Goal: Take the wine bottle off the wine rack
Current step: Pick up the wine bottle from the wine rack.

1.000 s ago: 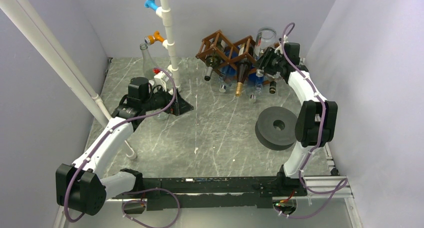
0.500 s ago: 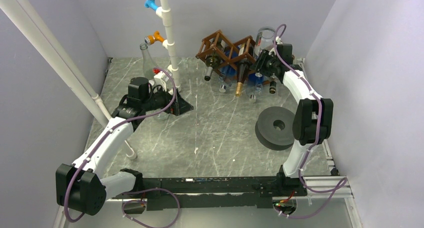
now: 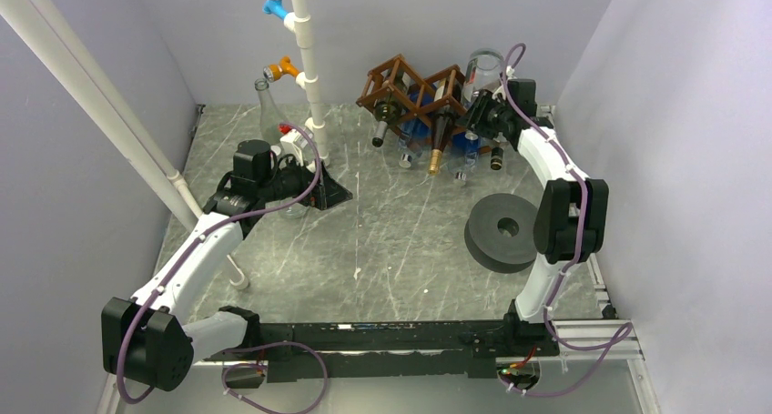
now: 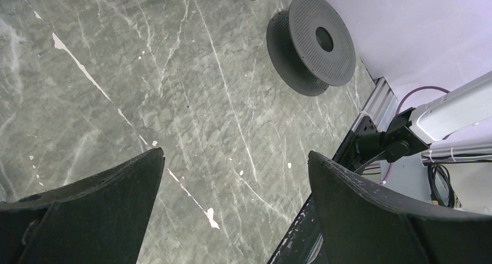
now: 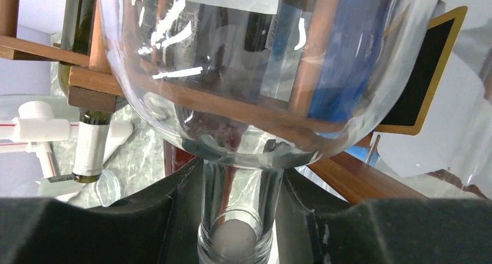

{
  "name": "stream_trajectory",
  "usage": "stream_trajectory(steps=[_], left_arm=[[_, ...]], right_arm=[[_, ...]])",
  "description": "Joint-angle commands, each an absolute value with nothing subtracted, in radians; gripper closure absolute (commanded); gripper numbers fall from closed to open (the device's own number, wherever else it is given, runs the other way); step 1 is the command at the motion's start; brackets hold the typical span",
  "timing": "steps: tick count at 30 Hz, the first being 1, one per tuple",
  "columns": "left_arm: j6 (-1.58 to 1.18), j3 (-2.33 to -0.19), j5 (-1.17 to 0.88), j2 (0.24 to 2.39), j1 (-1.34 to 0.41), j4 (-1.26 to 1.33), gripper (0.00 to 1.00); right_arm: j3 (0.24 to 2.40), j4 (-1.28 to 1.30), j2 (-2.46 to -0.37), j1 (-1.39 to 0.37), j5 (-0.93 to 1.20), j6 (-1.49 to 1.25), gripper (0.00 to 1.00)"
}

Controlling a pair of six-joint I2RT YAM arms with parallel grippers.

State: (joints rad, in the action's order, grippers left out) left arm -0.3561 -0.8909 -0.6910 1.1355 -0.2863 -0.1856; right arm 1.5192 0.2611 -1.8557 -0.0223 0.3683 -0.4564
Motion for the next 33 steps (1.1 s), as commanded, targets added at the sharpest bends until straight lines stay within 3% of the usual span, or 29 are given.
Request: stream_trajectory(steps=[1,15,33], left_arm=[[-0.338,-0.919,-0.693,1.118,-0.282,-0.158,0.00],[-0.337,-0.918,-0.696,1.112,-0.282,-0.155,0.00],[-0.337,-0.917,-0.697,1.109,-0.282,-0.154,0.00]], right_arm=[[1.556,0.229,-1.817,-0.009,0.394,-0.460,0.58],[1.526,0.212,-1.748,0.021,0.468,-0.452,0.99],[1.496,0.126,-1.674,0.067,0.668,-0.504,1.00]])
